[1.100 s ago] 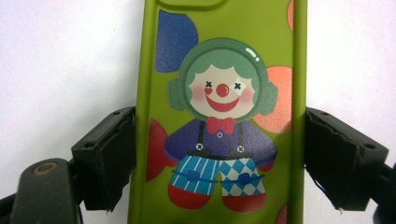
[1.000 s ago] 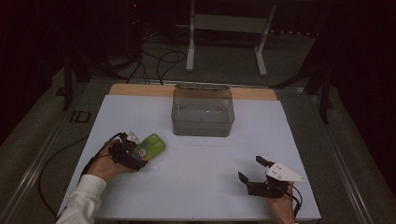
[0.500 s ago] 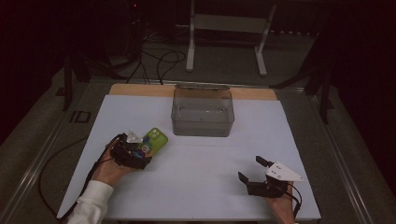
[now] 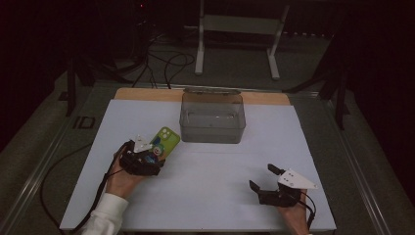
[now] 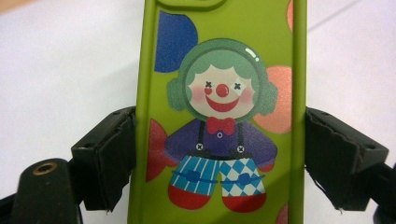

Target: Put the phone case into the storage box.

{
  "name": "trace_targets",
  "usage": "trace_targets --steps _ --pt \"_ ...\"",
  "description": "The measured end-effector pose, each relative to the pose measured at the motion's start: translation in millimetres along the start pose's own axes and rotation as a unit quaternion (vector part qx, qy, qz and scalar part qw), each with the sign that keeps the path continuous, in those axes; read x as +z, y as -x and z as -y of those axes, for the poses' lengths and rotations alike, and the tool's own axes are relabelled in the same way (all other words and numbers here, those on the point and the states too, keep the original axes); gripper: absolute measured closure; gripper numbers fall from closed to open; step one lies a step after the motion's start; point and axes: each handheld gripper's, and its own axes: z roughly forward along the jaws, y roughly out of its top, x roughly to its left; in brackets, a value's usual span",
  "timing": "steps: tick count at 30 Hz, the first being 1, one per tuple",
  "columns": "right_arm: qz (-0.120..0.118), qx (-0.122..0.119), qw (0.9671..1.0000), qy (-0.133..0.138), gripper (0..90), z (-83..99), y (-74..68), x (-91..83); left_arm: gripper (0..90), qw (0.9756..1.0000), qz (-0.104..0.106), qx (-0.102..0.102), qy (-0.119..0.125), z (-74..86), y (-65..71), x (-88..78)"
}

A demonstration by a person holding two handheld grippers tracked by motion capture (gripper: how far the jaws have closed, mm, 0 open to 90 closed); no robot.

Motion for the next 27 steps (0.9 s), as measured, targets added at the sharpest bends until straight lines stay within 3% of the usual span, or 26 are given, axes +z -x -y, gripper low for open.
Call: trace_targets --steps 5,7,12,16,23,27 --pt "0.002 0.005 1.0 -0.002 9.7 0.1 0.2 0.2 15.8 0.9997 -0.007 -0.004 0.023 -2.2 9.0 2.5" --pt "0.001 0.007 1.0 -0.004 9.8 0.2 0.8 0.7 15.8 0.9991 -0.019 0.0 0.037 -2.5 13.6 3.1" --pt "-0.002 0.022 0.9997 -0.002 9.8 -0.1 2.5 1.1 15.8 0.9978 -0.029 -0.004 0.06 -2.7 15.9 0.5" --pt "-0.014 0.053 0.9985 0.003 9.7 -2.1 5.5 2.2 15.8 0.9954 -0.036 -0.011 0.088 -4.4 18.5 -4.3" --pt "-0.023 0.074 0.997 -0.004 9.7 -10.6 7.5 6.5 15.8 0.9939 -0.034 -0.01 0.104 -9.3 23.3 -8.0" --pt "-0.03 0.08 0.9963 0.003 9.7 -25.8 7.1 8.6 15.8 0.9931 -0.029 -0.01 0.113 -13.9 28.3 -8.8"
